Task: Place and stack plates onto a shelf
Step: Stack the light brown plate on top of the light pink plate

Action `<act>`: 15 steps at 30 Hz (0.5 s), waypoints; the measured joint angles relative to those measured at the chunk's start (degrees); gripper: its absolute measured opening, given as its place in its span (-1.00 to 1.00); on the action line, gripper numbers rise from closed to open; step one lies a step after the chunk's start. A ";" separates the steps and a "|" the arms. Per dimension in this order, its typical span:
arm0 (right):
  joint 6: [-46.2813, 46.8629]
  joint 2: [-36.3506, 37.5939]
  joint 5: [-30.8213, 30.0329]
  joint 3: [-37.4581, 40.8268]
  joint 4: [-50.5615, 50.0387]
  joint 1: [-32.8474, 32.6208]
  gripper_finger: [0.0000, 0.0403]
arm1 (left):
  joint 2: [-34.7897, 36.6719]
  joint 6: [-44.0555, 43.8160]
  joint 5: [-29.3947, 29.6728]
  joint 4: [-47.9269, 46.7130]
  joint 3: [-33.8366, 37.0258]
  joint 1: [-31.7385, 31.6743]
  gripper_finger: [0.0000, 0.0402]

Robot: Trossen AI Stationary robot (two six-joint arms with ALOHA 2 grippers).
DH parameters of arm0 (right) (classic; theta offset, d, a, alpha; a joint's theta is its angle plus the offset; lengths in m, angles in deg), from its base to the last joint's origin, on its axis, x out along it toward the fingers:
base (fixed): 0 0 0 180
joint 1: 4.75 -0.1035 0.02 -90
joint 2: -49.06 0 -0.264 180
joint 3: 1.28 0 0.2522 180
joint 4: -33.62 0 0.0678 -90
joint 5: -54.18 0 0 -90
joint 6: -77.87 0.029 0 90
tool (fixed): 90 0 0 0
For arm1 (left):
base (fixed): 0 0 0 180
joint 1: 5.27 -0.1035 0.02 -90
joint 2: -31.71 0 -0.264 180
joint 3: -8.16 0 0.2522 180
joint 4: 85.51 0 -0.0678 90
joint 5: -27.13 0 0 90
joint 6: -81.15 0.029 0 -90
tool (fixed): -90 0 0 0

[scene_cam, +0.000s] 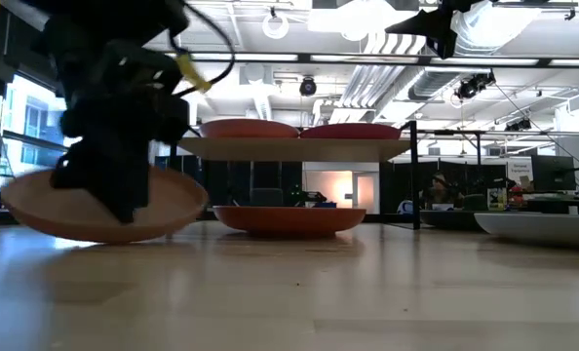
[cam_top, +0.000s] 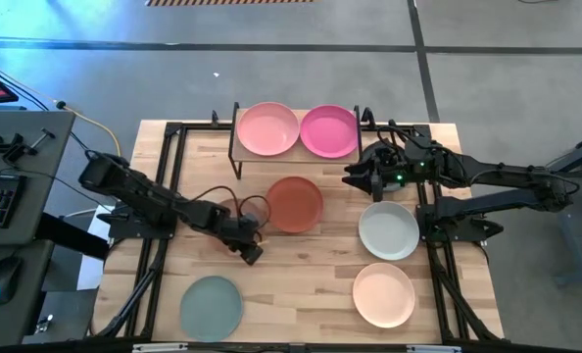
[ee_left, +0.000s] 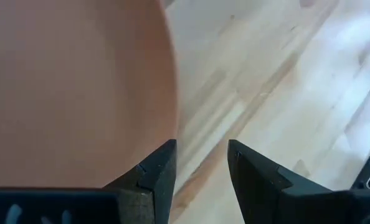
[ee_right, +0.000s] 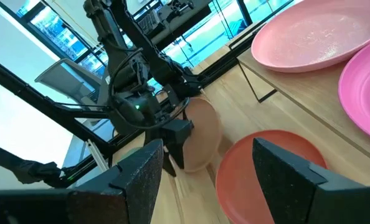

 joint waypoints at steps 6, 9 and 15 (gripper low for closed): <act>0.36 0.00 0.00 0.00 -0.02 0.02 0.14 | -0.35 3.48 1.27 -1.47 -6.67 0.00 -0.34; 0.34 0.00 0.02 0.00 -0.02 0.01 0.14 | -0.23 3.82 1.55 -1.49 -9.04 -0.03 -0.34; 0.25 0.00 0.01 0.00 -0.17 0.01 0.14 | 2.71 8.92 1.41 -9.43 -14.40 -0.95 -0.34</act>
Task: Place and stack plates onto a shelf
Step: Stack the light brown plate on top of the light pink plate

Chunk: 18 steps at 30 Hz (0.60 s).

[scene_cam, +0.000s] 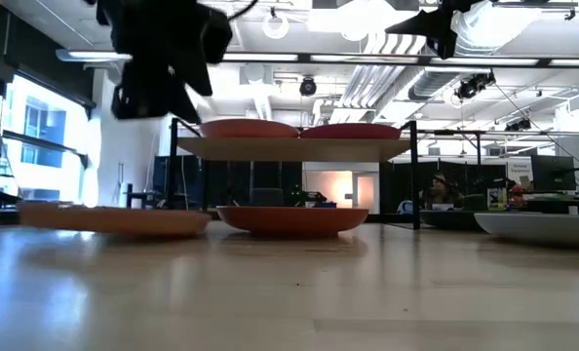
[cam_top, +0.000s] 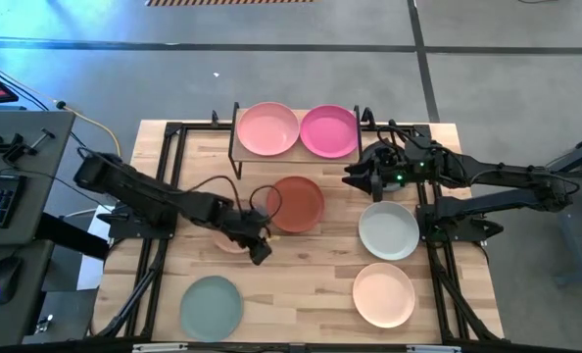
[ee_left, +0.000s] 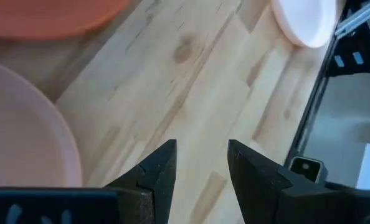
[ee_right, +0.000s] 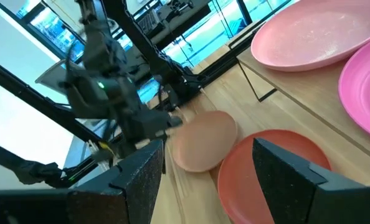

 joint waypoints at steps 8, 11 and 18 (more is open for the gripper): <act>-0.40 -0.12 0.01 -0.04 -0.84 0.00 0.14 | 12.94 -6.03 19.81 -32.26 -3.24 -1.36 -0.34; -0.50 -0.65 0.01 -0.04 -0.66 0.01 0.14 | 15.79 -14.11 24.21 -44.48 -2.35 -1.41 -0.34; -0.94 -3.18 0.13 -0.09 -0.70 -0.01 0.14 | 17.16 -23.44 17.92 -44.44 8.20 -2.11 -0.34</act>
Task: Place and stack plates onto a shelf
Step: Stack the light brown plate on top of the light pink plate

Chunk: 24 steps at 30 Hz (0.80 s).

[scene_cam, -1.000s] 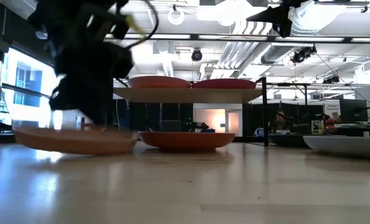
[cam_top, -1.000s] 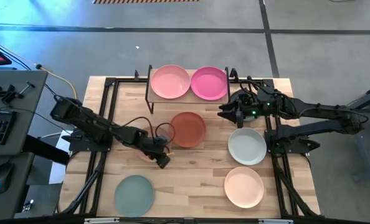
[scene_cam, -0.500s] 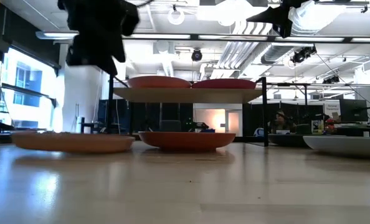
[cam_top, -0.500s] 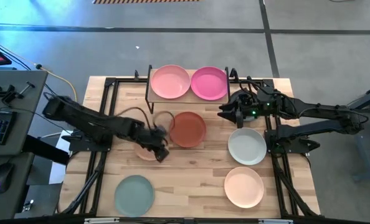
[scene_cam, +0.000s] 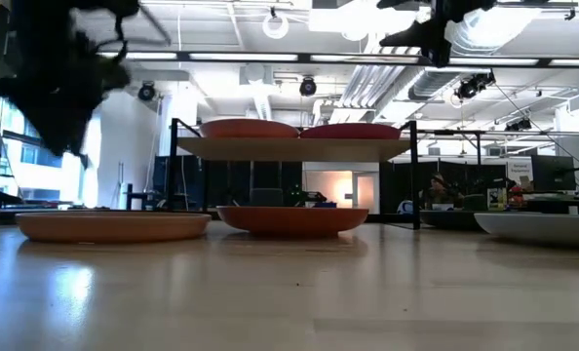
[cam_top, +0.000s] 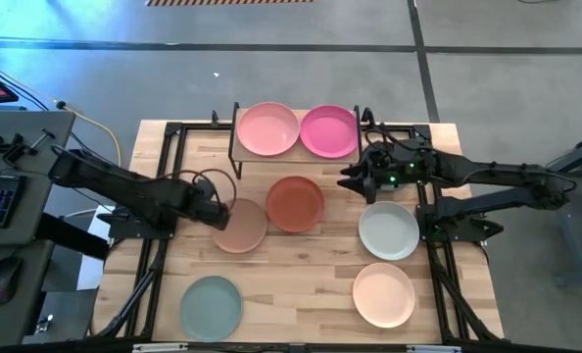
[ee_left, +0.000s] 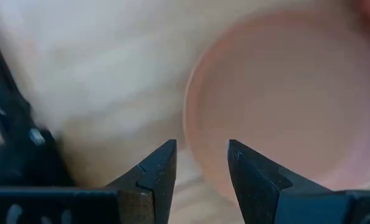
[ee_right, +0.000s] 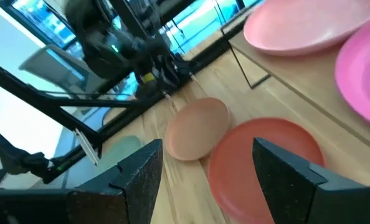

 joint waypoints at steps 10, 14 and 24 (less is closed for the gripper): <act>-1.42 -1.63 1.75 0.07 -0.38 0.00 0.14 | -0.94 -9.96 -5.51 13.03 10.79 0.44 -0.34; -1.58 -1.63 1.76 0.07 -0.34 0.02 0.14 | -0.91 -12.15 -5.03 14.79 13.41 0.37 -0.34; -1.64 -1.63 1.76 0.07 0.38 0.02 0.14 | -0.91 -12.92 -5.90 25.03 17.46 0.38 -0.34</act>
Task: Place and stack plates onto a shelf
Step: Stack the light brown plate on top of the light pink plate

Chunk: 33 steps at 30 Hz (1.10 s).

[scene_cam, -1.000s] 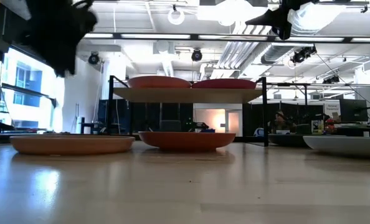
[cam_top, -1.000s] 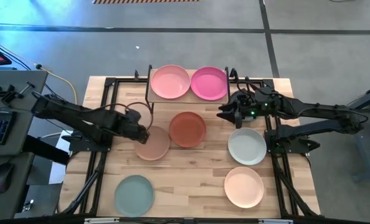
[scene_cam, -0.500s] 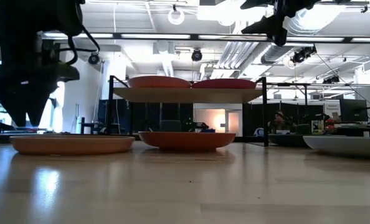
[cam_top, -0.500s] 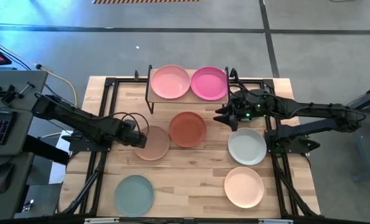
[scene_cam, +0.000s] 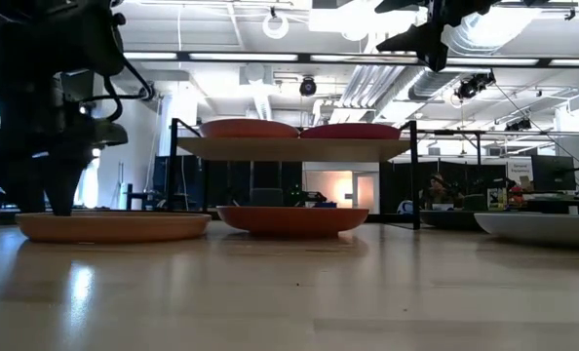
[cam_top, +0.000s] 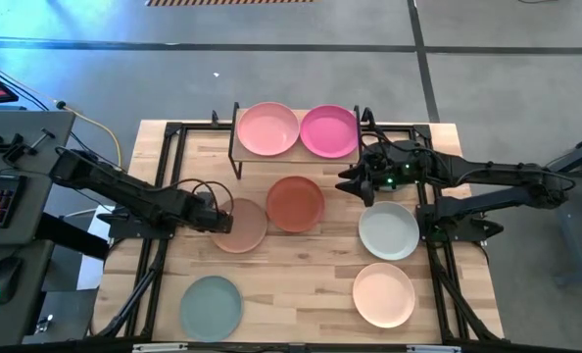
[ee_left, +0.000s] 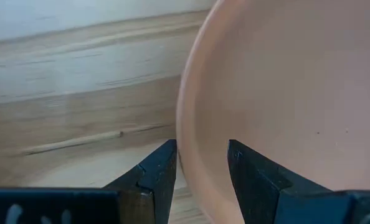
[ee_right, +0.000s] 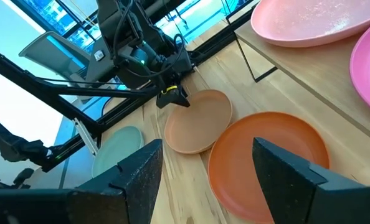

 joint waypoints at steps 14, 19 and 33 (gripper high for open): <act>0.10 0.00 0.03 0.00 0.09 0.00 0.14 | 0.00 -0.91 -2.14 0.31 1.35 0.01 -0.49; 0.11 0.00 0.02 0.00 0.11 0.00 0.14 | 0.00 0.55 -2.76 1.04 1.35 0.01 -0.81; 0.11 0.00 0.04 0.02 0.09 0.00 0.14 | 2.19 5.19 -6.71 1.05 1.29 0.01 -0.99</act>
